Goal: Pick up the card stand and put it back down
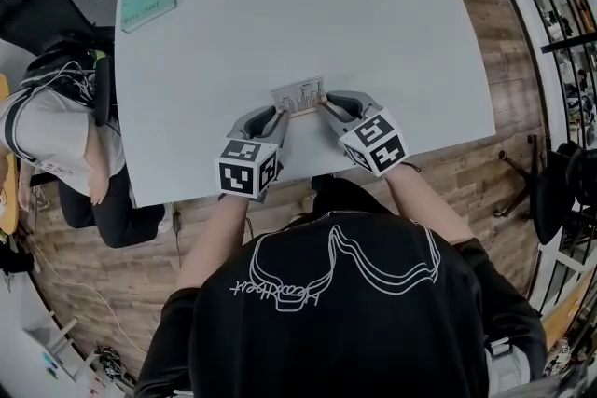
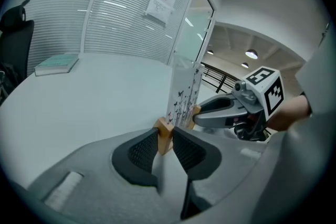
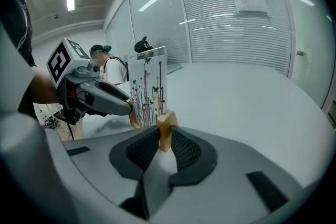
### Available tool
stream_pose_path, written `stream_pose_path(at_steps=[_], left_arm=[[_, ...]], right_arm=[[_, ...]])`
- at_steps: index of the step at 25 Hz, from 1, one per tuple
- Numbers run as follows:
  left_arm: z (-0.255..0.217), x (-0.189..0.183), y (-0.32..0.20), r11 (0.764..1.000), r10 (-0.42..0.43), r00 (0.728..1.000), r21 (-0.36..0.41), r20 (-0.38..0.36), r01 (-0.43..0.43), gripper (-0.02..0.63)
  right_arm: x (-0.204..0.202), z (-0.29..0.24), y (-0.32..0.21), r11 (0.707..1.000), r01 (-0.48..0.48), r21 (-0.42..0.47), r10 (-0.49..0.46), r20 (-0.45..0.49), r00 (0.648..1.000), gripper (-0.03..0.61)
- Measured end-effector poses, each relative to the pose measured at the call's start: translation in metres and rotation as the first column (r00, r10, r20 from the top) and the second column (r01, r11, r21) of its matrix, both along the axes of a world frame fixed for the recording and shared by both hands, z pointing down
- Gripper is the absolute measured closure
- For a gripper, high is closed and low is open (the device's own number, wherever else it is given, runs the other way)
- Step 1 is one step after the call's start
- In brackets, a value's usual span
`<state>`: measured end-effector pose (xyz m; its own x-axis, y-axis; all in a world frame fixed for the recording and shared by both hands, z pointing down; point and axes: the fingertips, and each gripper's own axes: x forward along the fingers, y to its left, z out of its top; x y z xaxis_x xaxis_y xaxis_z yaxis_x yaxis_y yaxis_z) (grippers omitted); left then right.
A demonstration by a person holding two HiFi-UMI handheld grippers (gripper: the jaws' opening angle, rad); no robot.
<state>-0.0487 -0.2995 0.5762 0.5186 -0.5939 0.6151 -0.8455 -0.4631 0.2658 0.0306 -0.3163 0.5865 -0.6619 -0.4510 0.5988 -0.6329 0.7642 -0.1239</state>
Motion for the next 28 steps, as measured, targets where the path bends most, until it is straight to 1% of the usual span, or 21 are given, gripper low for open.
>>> stream_pose_path(at_steps=[3,5,8,9,12,14,16,17,19,21,24,26,28], left_arm=[[0.001,0.0,-0.001,1.0,-0.012,1.0,0.0,-0.008,0.012,0.517],[0.001,-0.001,-0.002,1.0,-0.026,1.0,0.001,-0.011,0.026,0.517],[-0.003,-0.003,-0.002,0.999,-0.05,0.998,0.013,-0.022,0.051,0.513],[-0.005,-0.004,-0.002,0.998,-0.06,0.998,0.017,-0.033,0.061,0.509],[-0.014,-0.01,0.003,0.996,-0.091,0.993,0.018,-0.076,0.093,0.471],[-0.023,-0.013,0.009,0.994,-0.108,0.988,0.016,-0.11,0.11,0.468],[-0.034,-0.015,0.017,0.993,-0.118,0.979,0.008,-0.164,0.121,0.468],[-0.041,-0.015,0.022,0.992,-0.121,0.971,-0.001,-0.205,0.124,0.468],[-0.055,-0.014,0.034,0.992,-0.128,0.945,-0.026,-0.3,0.126,0.469],[-0.07,-0.012,0.047,0.992,-0.127,0.921,-0.036,-0.37,0.122,0.469],[-0.098,-0.005,0.069,0.995,-0.088,0.906,0.003,-0.413,0.098,0.469],[-0.12,0.003,0.087,0.997,-0.037,0.903,0.048,-0.428,0.063,0.472],[-0.141,0.014,0.106,0.995,0.032,0.903,0.096,-0.429,0.011,0.483]], right_arm=[[0.0,0.001,-0.001,1.0,-0.008,-0.011,0.008,0.018,1.0,0.496],[0.0,-0.004,-0.002,1.0,-0.025,-0.012,0.026,0.047,0.999,0.492],[0.002,-0.017,-0.005,0.998,-0.059,0.004,0.058,0.096,0.994,0.465],[0.003,-0.022,-0.005,0.998,-0.069,0.012,0.067,0.111,0.992,0.451],[0.008,-0.041,-0.003,0.995,-0.101,0.026,0.095,0.166,0.982,0.406],[0.012,-0.055,0.003,0.992,-0.12,0.027,0.112,0.205,0.972,0.407],[0.015,-0.072,0.011,0.99,-0.135,0.027,0.124,0.253,0.959,0.423],[0.015,-0.081,0.016,0.99,-0.141,0.024,0.129,0.284,0.95,0.428],[0.013,-0.098,0.028,0.989,-0.145,0.001,0.135,0.355,0.925,0.44],[0.012,-0.114,0.042,0.99,-0.14,-0.018,0.134,0.416,0.899,0.447],[0.012,-0.138,0.07,0.993,-0.12,-0.001,0.106,0.462,0.88,0.502],[0.011,-0.152,0.091,0.995,-0.101,0.021,0.079,0.474,0.877,0.535],[0.013,-0.164,0.111,0.994,-0.095,0.045,0.062,0.482,0.874,0.563]])
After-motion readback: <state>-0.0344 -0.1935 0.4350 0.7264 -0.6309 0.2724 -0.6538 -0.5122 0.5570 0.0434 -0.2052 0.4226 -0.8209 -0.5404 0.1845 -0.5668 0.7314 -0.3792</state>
